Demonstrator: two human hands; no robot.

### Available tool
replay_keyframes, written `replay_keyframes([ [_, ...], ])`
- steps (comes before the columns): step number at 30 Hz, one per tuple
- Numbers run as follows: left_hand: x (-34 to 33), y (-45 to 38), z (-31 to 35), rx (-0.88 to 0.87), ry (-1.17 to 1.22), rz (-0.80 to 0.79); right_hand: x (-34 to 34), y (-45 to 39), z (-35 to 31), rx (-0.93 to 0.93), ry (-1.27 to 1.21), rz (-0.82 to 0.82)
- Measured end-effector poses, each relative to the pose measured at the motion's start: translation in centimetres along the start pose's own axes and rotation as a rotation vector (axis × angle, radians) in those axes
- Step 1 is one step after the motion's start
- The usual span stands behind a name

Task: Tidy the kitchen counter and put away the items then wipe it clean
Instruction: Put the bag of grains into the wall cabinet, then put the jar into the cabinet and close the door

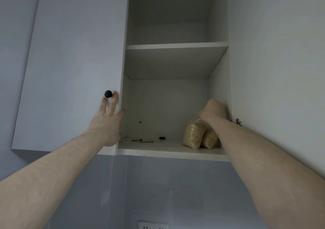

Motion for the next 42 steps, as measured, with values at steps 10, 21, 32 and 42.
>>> replay_keyframes([
  [10, -0.9, 0.0, -0.1, 0.025, 0.074, 0.029, 0.8, 4.1, -4.3, 0.220, 0.015, 0.223],
  [21, -4.0, 2.3, -0.2, -0.020, 0.142, 0.019, -6.8, 16.2, -11.4, 0.663, -0.229, -0.007],
  [32, -9.9, 14.0, 1.6, -0.180, 0.269, -0.144, -9.6, 25.6, -8.1, 0.777, -0.395, -0.014],
  [42, -21.9, 30.9, 2.1, -0.116, 0.401, -0.505, -21.4, 41.4, -2.4, 0.728, -0.379, -0.663],
])
Point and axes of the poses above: each hand's wrist, its own y-axis away from the middle knuckle, its own x-axis out of the back of the hand, z = x × y, the point moved 9 cm from there along -y, towards the middle knuckle, and after that the axes turned 1 degree about y, right-handed, at the moved point
